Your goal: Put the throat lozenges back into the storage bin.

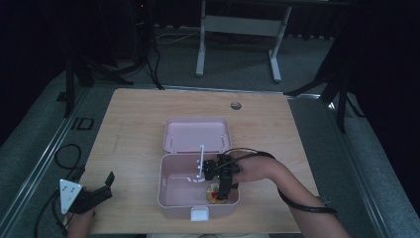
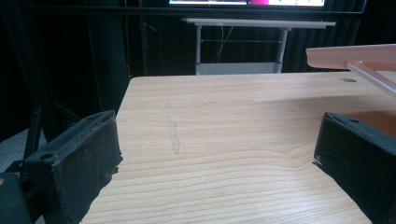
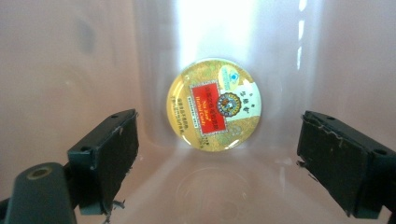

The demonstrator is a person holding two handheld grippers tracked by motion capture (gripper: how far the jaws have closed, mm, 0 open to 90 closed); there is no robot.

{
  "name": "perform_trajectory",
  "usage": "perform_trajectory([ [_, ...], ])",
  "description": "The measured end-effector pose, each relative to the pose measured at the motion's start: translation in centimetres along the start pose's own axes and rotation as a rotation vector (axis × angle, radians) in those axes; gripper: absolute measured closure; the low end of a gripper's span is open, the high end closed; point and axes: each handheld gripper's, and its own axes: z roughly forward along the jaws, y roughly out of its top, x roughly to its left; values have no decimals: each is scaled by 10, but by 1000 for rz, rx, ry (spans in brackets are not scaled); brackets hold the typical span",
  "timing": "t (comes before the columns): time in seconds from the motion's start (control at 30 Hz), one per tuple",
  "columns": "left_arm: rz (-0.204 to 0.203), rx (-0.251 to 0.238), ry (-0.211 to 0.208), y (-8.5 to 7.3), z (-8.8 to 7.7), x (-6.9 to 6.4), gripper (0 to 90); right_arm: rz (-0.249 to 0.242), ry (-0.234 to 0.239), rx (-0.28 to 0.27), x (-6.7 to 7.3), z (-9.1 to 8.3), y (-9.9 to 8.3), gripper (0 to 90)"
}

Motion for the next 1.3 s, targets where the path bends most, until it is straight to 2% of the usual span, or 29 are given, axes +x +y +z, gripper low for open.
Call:
perform_trajectory([
  [0.07, 0, 0, 0, 0, 0, 0, 9, 6, -24, -54, 2, -12, -6, 125],
  [0.23, 2, -2, 2, 0, 0, 0, 9, 19, -49, -204, 8, -46, -27, 124],
  [0.33, 0, -2, 1, 0, 0, 0, 9, 19, -89, -281, 12, -62, -43, 123],
  [0.43, 1, -2, 1, 0, 0, 0, 9, 35, -125, -319, 13, -71, -62, 122],
  [0.53, 2, -2, 1, 0, 0, 0, 9, 65, -145, -326, 10, -71, -81, 121],
  [0.67, 4, -1, 2, 0, 0, 0, 9, 119, -163, -336, 7, -60, -107, 121],
  [0.9, 7, 2, 3, 0, 0, -1, 9, 205, -172, -364, 1, -28, -145, 121],
  [1.0, 6, 1, 1, 0, 0, -1, 9, 266, -217, -426, -2, -12, -159, 121],
  [1.03, 6, 1, 1, 0, 0, -1, 9, 266, -217, -426, -2, -12, -159, 121],
  [1.07, 7, 1, 1, 0, 0, -1, 9, 290, -228, -462, -4, -7, -163, 121],
  [1.1, 8, 2, 1, 0, 0, -1, 9, 338, -264, -530, -6, 8, -173, 121],
  [1.13, 8, 2, 0, 0, 0, -1, 9, 359, -280, -552, -7, 14, -177, 120],
  [1.3, 8, 1, -1, 0, 0, -1, 9, 475, -305, -647, -11, 45, -201, 117],
])
